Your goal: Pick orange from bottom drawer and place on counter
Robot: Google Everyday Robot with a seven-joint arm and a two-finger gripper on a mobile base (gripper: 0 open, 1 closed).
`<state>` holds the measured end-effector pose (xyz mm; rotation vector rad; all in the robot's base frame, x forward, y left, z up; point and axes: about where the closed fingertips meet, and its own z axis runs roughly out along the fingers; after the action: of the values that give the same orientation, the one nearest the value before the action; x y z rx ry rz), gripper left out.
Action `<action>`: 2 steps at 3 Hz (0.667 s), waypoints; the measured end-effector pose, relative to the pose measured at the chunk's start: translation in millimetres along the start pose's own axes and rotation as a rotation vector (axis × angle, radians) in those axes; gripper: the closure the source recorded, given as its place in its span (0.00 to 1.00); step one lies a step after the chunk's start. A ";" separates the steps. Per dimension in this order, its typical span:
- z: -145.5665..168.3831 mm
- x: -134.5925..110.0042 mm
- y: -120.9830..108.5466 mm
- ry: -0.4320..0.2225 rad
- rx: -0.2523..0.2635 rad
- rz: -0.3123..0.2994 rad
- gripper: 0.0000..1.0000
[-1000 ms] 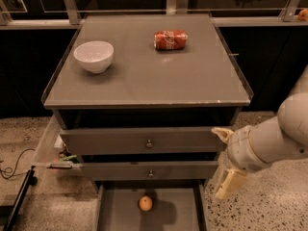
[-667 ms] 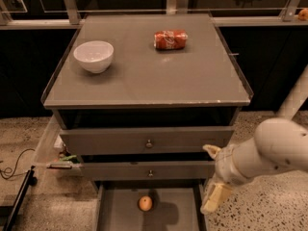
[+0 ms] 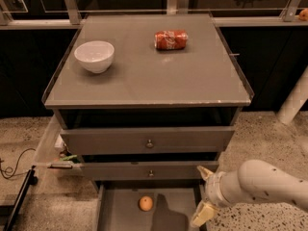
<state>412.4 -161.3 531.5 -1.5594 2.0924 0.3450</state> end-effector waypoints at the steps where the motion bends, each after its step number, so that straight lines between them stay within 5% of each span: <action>1: 32.5 19.8 -10.8 -0.043 0.016 0.009 0.00; 2: 50.4 28.8 -21.3 -0.113 0.000 0.033 0.00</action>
Offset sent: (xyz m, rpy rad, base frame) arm 0.0352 -0.0113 -0.0671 0.1800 -0.0171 -0.0254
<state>438.5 -167.1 475.8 -1.4718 2.0325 0.4344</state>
